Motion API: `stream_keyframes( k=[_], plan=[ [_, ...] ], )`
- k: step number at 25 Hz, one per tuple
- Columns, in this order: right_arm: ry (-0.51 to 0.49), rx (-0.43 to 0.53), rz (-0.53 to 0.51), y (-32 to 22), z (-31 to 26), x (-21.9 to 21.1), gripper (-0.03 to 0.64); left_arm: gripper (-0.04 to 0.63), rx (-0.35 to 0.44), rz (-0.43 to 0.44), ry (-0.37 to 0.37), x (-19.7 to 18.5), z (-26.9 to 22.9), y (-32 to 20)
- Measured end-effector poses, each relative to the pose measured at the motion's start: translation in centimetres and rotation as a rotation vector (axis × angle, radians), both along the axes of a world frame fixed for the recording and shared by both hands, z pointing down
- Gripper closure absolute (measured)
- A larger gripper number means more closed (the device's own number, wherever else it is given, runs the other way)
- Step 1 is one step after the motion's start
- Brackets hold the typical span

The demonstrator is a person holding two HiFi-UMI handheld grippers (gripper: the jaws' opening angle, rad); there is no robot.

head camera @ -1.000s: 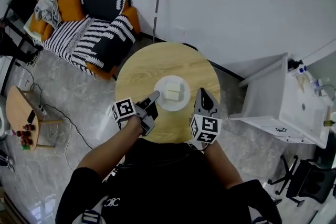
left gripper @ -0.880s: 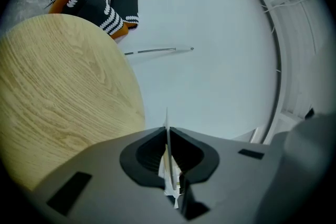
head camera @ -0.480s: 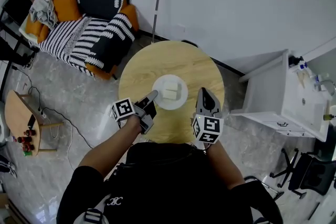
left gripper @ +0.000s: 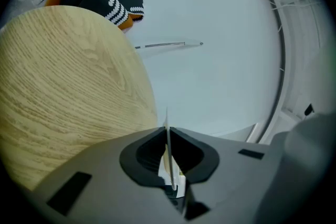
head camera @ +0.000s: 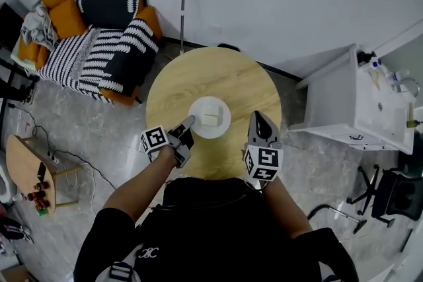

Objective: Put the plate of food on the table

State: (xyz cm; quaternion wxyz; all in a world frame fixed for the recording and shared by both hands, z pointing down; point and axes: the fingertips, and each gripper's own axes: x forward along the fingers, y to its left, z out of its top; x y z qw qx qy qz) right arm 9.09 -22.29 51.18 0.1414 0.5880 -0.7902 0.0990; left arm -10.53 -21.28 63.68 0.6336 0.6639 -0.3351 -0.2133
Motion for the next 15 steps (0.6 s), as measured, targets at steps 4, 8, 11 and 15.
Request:
stream_keyframes(
  k=[4,8,11,15],
  plan=[
    [0.011,-0.01,0.016,0.6,0.3,0.2,0.609,0.574,0.0,0.025,0.004,-0.1,1.3,-0.3],
    [0.024,-0.018,0.03,1.0,0.4,0.8,0.609,0.575,0.018,0.058,0.045,0.6,1.7,-0.7],
    [0.039,-0.017,0.044,1.1,0.3,1.5,0.609,0.575,0.019,0.096,0.033,1.1,2.3,-0.6],
    [0.046,-0.019,0.048,1.1,0.3,1.8,0.609,0.575,0.018,0.119,0.015,1.3,2.9,-0.7]
  ],
)
